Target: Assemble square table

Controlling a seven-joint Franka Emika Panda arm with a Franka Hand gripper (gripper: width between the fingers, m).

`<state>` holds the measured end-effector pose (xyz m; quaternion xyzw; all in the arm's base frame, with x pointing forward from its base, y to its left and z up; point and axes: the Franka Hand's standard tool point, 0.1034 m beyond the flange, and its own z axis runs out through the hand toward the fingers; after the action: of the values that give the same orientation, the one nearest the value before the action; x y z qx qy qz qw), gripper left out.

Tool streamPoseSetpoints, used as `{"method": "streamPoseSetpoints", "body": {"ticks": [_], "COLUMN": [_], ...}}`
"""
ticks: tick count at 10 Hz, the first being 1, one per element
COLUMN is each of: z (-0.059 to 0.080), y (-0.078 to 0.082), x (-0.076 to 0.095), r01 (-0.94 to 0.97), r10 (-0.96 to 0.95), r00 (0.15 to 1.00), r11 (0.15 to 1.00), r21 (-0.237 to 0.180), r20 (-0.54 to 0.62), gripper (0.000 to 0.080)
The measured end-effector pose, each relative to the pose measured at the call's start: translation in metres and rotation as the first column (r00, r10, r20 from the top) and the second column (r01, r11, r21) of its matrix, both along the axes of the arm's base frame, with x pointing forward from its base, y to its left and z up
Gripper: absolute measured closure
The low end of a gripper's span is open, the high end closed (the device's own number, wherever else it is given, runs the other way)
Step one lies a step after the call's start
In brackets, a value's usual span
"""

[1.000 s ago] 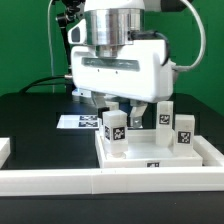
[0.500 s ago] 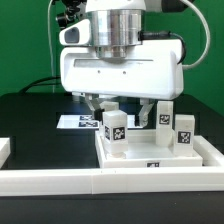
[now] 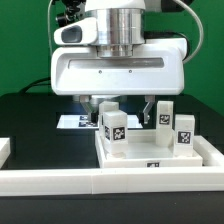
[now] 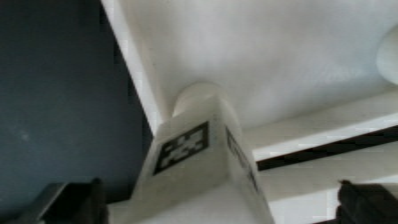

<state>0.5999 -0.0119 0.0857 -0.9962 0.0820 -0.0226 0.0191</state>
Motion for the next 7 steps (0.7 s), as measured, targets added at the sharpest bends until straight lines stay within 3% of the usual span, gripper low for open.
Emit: {"method": "streamPoseSetpoints", "body": {"ticks": [3,5,7], "z": [0.0010,0.0004,0.0003], "y": [-0.0013,-0.0012,-0.0013], "x": [0.0004,0.0001,0.0001], "r01": [-0.214,-0.232,-0.232], "r10": [0.214,0.232,0.232], "r00": [0.977,0.973,0.973], "r11": [0.977,0.973,0.973], "r21": [-0.012,-0.012,-0.012], "r20": [0.008,0.008,0.008], "gripper": [0.0151,0.0176,0.0514]}}
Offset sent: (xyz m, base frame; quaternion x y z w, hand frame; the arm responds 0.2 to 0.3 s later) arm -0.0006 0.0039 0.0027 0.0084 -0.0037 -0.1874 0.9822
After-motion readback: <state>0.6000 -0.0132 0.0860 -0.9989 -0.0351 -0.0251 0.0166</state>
